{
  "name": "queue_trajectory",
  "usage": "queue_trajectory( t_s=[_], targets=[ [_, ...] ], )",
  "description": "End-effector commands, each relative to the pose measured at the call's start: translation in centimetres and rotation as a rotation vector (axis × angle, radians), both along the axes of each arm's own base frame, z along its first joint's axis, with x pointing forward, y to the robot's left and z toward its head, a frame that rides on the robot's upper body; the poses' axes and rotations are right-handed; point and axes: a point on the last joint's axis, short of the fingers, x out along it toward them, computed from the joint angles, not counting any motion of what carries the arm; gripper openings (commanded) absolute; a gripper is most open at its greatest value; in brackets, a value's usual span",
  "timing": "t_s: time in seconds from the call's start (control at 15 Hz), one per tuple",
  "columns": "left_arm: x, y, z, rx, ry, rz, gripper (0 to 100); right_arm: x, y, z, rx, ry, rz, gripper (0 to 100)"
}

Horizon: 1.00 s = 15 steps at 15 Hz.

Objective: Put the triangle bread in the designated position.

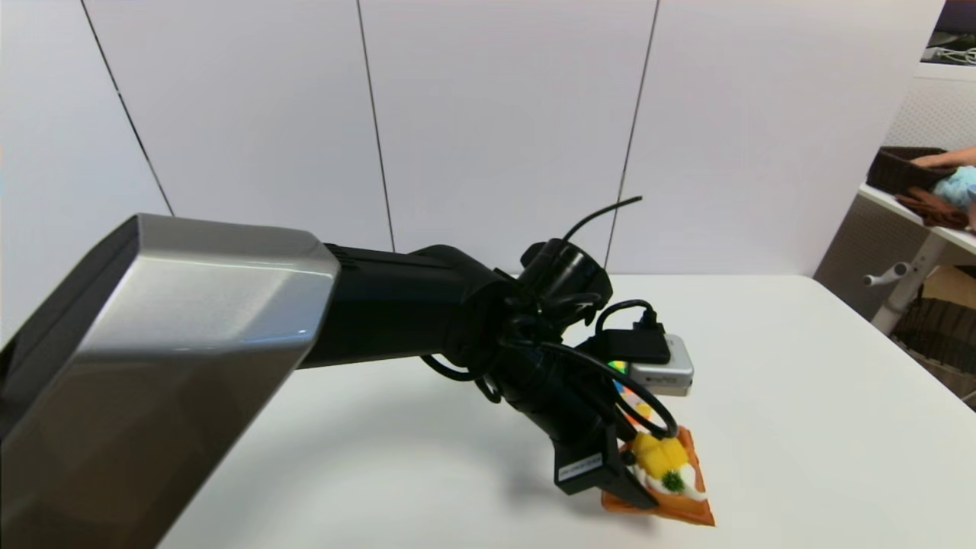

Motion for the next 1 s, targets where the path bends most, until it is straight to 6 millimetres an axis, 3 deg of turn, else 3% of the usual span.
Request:
queue_trajectory(
  t_s=[0.07, 0.27, 0.33, 0.73, 1.0],
  targets=[
    [1.2, -1.8, -2.9, 0.024, 0.022, -0.004, 0, 0.0, 0.0, 0.0, -0.001, 0.002, 0.001, 100],
    [1.4, -2.0, -3.4, 0.04, 0.013, 0.009, 0, 0.0, 0.0, 0.0, -0.001, 0.002, -0.001, 100],
    [1.4, -2.0, -3.4, 0.041, 0.012, 0.01, 100, 0.0, 0.0, 0.0, -0.001, 0.002, -0.001, 100],
    [1.2, -1.5, -1.7, 0.041, -0.014, 0.052, 100, 0.0, 0.0, 0.0, -0.001, 0.002, -0.001, 100],
    [0.2, 1.4, 2.2, 0.067, -0.05, 0.164, 100, 0.0, 0.0, 0.0, 0.001, 0.002, -0.001, 100]
  ],
)
